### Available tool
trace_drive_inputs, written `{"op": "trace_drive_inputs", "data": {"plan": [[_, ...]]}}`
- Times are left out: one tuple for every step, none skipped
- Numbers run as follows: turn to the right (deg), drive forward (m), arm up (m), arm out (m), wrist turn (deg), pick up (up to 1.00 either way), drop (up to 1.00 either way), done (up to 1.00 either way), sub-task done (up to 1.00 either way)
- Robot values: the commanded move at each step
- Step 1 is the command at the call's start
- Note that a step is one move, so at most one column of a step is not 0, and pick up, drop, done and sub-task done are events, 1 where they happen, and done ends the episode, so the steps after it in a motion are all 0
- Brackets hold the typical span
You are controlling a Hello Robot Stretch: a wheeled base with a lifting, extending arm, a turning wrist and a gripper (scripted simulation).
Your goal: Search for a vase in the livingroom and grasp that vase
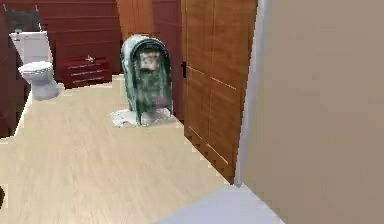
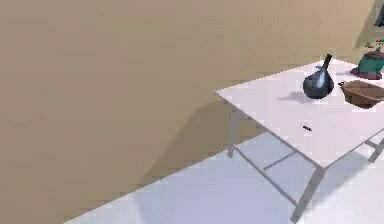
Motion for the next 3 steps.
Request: {"op": "trace_drive_inputs", "data": {"plan": [[45.0,0.00,0.00,0.00,0.0,0.00,0.00,0.00,0.00],[45.0,0.00,0.00,0.00,0.0,0.00,0.00,0.00,0.00],[45.0,0.00,0.00,0.00,0.0,0.00,0.00,0.00,0.00]]}}
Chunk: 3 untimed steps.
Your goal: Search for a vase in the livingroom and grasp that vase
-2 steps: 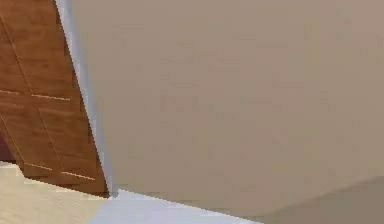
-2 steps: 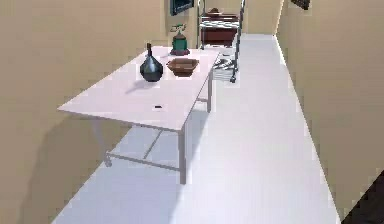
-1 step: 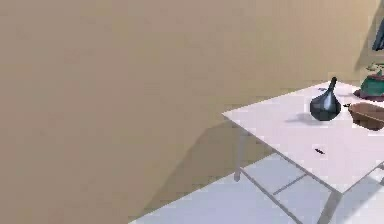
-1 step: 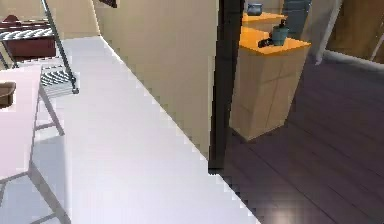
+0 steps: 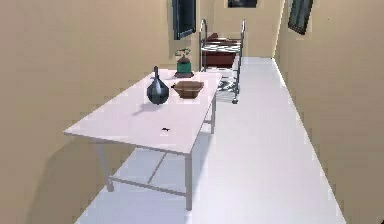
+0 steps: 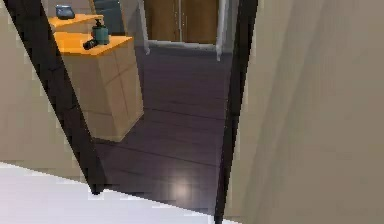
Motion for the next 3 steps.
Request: {"op": "trace_drive_inputs", "data": {"plan": [[15.0,0.00,0.00,0.00,0.0,0.00,0.00,0.00,0.00],[0.0,0.65,0.00,0.00,0.0,0.00,0.00,0.00,0.00],[-45.0,0.00,0.00,0.00,0.0,0.00,0.00,0.00,0.00]]}}
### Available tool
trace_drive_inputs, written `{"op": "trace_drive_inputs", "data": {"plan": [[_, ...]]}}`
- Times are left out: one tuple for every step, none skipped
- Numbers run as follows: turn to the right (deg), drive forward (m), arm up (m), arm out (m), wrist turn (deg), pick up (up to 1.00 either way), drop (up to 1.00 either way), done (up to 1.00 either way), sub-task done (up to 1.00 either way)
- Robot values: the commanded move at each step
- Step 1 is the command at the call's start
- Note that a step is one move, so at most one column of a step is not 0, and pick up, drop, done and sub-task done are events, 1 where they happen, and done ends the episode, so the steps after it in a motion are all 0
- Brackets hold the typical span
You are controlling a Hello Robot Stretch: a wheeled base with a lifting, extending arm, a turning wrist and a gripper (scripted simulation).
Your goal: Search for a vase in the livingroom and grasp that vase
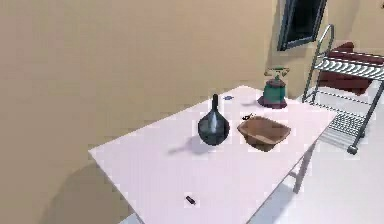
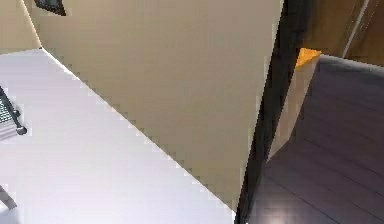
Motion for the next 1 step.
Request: {"op": "trace_drive_inputs", "data": {"plan": [[-45.0,0.00,0.00,0.00,0.0,0.00,0.00,0.00,0.00]]}}
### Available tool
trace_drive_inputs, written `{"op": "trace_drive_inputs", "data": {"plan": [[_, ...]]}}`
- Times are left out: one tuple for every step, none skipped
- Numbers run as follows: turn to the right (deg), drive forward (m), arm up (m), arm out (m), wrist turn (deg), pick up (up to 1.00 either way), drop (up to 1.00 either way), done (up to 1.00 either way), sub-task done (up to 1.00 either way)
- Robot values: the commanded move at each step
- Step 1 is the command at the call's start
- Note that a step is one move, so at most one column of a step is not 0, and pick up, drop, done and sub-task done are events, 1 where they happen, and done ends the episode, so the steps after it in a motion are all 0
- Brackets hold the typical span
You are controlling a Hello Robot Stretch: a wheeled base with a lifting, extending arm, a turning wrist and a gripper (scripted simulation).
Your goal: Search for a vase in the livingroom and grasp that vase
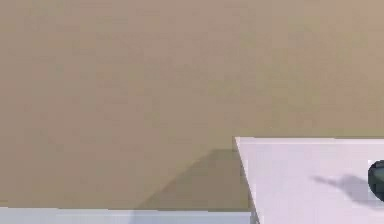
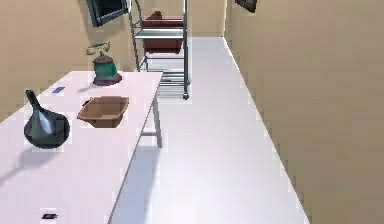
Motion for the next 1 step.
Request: {"op": "trace_drive_inputs", "data": {"plan": [[-33.0,0.00,0.00,0.00,0.0,0.00,0.00,0.00,0.00]]}}
